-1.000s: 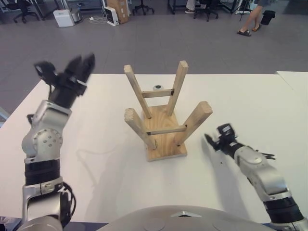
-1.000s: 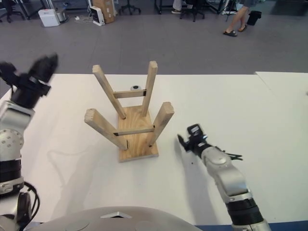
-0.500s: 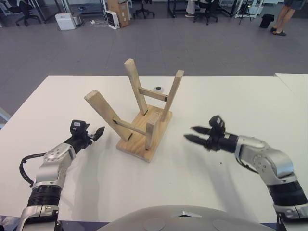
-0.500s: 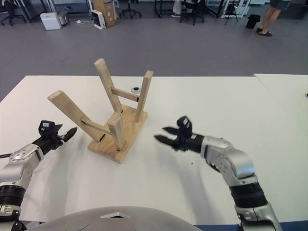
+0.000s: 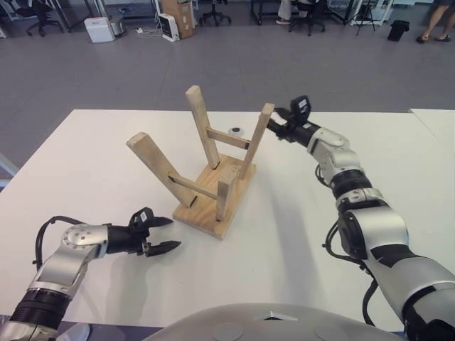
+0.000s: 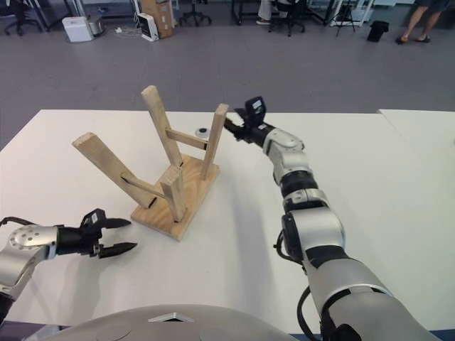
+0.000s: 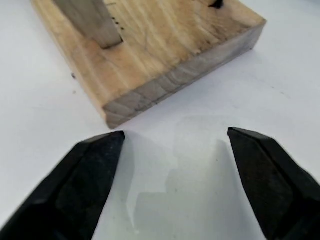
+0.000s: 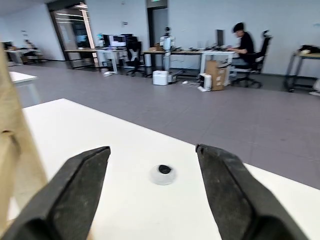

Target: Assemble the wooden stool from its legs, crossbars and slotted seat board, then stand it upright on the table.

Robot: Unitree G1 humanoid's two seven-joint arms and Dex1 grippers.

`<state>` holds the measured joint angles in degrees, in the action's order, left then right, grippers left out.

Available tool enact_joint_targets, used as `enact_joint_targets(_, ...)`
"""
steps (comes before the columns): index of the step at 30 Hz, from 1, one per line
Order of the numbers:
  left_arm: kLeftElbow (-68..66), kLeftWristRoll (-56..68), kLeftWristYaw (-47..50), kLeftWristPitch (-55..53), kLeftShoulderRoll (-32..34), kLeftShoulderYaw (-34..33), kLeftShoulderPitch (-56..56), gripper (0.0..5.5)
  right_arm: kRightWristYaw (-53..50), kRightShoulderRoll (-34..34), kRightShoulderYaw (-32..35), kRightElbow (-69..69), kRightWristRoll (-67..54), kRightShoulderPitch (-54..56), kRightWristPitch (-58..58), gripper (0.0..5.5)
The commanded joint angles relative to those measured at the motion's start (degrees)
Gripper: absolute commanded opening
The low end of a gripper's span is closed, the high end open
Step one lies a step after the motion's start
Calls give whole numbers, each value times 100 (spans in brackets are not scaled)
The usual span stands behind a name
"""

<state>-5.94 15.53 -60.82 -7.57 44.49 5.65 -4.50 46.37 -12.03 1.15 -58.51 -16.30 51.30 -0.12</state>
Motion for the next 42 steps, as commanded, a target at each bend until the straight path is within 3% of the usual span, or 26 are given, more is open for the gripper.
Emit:
enact_joint_targets(1,-875,-678,733,169,-435,168,728,382,2018,-195,-7,320,-378,-130,701,320)
enact_joint_targets(5,-1709,-896,1002,463,-564,114,1219,382,3223,-1109,-467,3419,-918,-1657,2403,320)
enact_joint_targets(12,-2091,-956,1097,935,-1157,320,1915,382,1892,-1489,661,6494,-2005,-3500,3671,320)
enact_joint_targets(16,-2004,-735,671,1232,-1007,68,1773,382,687,-1319,1592,6986,-2296,-3820,3582,320)
enact_joint_targets(19,-2239,-780,714,1537,-808,-202,1647,382,151,-1106,1845,7365,-2059,-5002,3245,320)
enact_joint_targets(24,-1813,-170,57,1265,-748,-455,941,382,-1194,-222,1159,7723,-793,-6763,2242,320)
enact_joint_targets(28,-2113,-624,354,1626,-975,-242,988,382,-2424,-40,525,7383,701,-7396,1775,320)
enact_joint_targets(32,-2215,-873,651,1730,-1294,-30,1087,382,-2600,-240,56,7150,1272,-7250,1796,320)
enact_joint_targets(37,-2093,-959,685,1795,-1590,260,1126,382,-2118,-424,-296,7240,1061,-6973,1889,320)
enact_joint_targets(42,-236,-281,330,871,-1491,438,682,382,-1496,-717,-250,8010,246,-6807,2469,320)
